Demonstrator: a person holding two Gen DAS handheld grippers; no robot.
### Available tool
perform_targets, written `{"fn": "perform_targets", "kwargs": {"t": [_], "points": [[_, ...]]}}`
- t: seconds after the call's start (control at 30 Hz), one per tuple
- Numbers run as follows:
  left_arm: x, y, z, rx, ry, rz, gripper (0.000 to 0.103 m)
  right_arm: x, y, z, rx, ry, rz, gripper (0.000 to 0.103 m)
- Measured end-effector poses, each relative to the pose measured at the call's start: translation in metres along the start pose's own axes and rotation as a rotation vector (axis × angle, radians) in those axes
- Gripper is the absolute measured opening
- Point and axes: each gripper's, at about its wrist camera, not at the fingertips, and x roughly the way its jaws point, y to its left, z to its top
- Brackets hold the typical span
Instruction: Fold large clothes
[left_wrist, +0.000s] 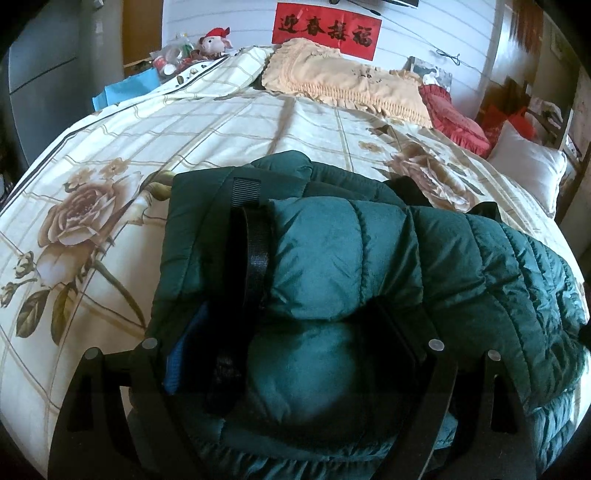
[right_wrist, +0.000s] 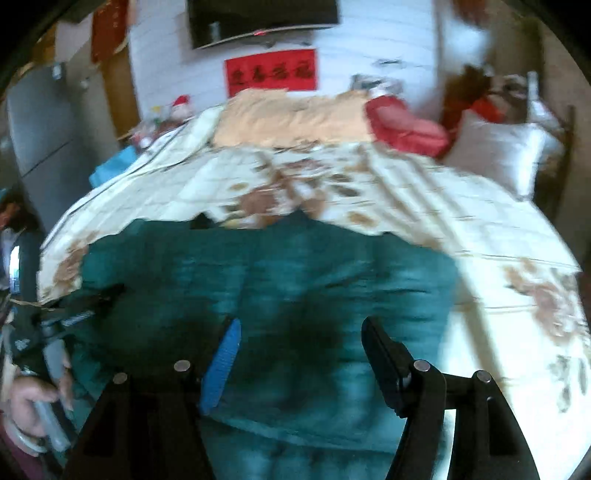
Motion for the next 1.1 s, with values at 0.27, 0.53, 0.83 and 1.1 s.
{"fn": "perform_targets", "kwargs": {"t": [0.27,0.53,0.83,1.1], "points": [[-0.001,-0.003,-0.002,0.006,-0.015,0.010,0.090,0.032,-0.031,-0.017,0.037,0.114,-0.045,0.066],[-0.024,0.005,-0.007,-0.007,0.001,-0.010,0.090,0.005,-0.032,-0.024,0.024,0.103,-0.074,0.066],[-0.081,0.027,-0.029,-0.013,-0.018,-0.037,0.090,-0.029,-0.035,-0.028,0.086,0.091,0.028,0.067],[-0.126,0.057,-0.057,-0.012,-0.033,-0.033,0.090,-0.085,-0.022,-0.070,0.013,0.111,0.070,0.074]]}}
